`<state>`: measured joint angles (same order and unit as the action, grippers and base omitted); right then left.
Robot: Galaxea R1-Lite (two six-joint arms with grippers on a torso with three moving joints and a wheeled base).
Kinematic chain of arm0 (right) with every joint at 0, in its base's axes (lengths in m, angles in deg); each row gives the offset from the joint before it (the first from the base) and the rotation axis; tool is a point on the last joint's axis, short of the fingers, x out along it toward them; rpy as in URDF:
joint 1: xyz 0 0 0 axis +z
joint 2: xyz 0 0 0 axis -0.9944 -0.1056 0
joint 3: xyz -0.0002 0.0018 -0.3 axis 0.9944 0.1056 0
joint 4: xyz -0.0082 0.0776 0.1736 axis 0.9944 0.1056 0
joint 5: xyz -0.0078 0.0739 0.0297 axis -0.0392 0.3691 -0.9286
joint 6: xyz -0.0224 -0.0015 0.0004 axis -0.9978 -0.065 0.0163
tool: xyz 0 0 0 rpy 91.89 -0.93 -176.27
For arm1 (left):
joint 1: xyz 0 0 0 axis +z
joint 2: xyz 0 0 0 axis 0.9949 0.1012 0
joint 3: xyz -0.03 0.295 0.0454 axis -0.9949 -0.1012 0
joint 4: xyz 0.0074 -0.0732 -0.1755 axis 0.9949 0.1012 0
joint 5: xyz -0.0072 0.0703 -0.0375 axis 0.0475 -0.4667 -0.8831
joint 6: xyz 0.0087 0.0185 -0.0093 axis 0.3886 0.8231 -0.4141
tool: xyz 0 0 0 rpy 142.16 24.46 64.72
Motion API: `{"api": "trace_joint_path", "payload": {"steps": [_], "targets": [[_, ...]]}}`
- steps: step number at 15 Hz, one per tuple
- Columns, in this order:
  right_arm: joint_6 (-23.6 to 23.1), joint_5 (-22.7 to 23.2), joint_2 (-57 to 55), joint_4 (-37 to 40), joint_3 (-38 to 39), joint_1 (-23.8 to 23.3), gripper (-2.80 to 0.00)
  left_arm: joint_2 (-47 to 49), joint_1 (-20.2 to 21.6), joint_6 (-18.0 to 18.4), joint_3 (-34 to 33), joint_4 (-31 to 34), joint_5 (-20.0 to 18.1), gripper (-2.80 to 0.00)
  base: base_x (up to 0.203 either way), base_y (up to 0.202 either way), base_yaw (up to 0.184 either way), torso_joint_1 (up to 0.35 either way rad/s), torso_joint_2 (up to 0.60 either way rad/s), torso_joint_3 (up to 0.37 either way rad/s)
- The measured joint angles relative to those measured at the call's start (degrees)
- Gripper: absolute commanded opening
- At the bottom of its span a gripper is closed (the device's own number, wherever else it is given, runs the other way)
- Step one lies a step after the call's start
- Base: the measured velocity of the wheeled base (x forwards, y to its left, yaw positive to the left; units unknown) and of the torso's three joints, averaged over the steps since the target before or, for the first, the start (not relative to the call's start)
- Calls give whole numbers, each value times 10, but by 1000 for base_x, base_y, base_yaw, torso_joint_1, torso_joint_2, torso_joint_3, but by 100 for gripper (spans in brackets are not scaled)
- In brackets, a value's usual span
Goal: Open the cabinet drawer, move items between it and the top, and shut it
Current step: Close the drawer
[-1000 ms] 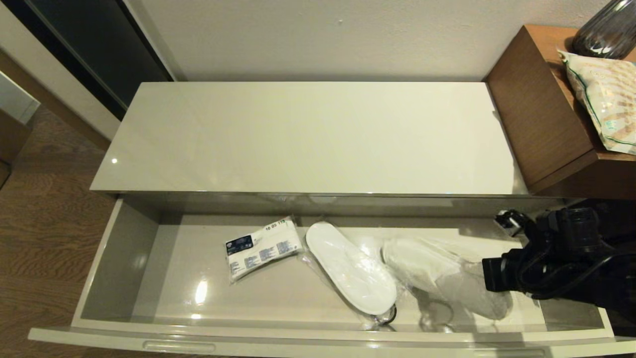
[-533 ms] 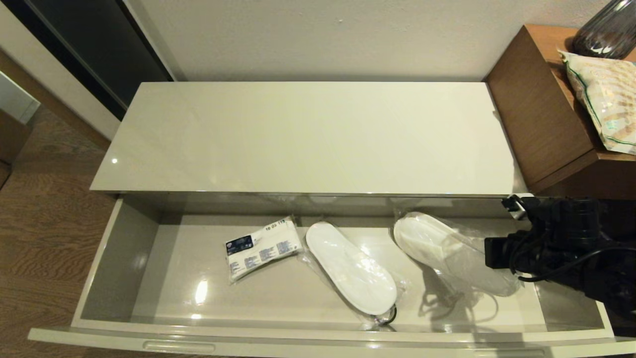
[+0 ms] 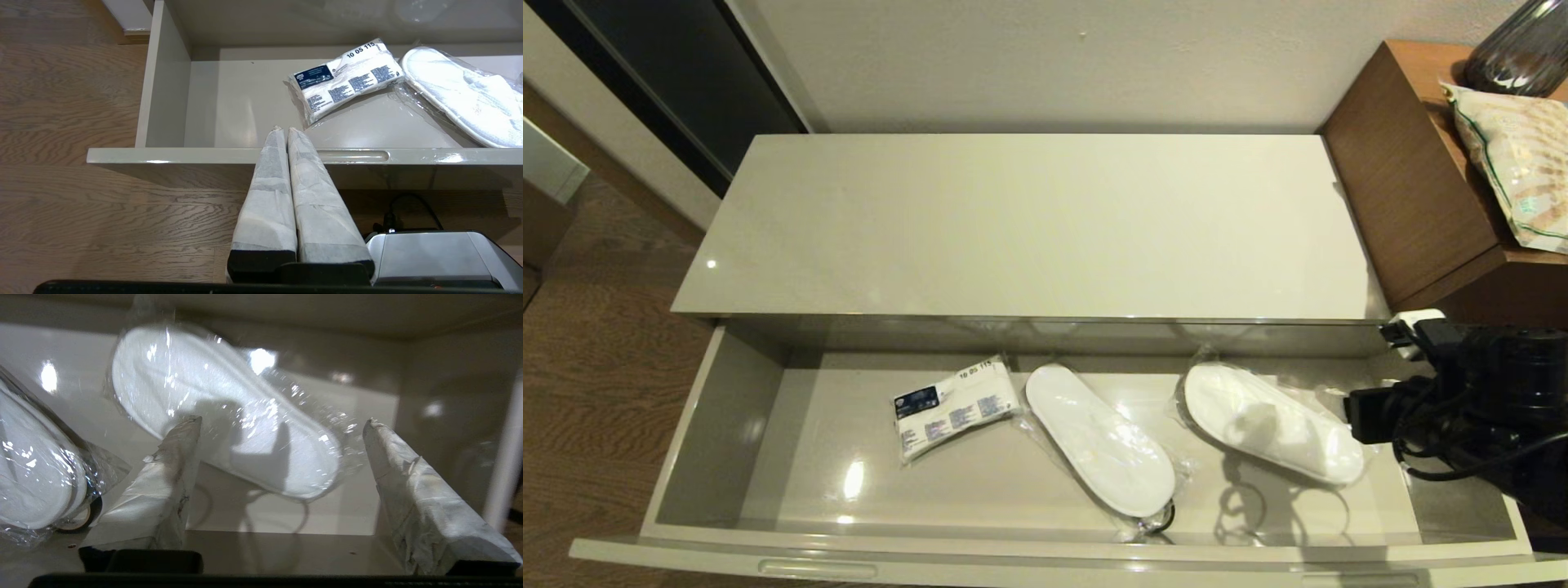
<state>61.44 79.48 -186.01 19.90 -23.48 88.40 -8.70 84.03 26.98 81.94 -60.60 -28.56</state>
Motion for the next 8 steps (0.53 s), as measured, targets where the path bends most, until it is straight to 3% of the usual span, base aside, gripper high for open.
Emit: {"api": "trace_joint_path", "payload": {"steps": [3, 8], "targets": [[-15, -17, 141, 125, -22, 0, -280, 0, 0, 0, 0, 0, 0, -280, 0, 0, 0, 0, 0, 0], [6, -34, 398, 497, -128, 0, -280, 0, 0, 0, 0, 0, 0, -280, 0, 0, 0, 0, 0, 0]]}}
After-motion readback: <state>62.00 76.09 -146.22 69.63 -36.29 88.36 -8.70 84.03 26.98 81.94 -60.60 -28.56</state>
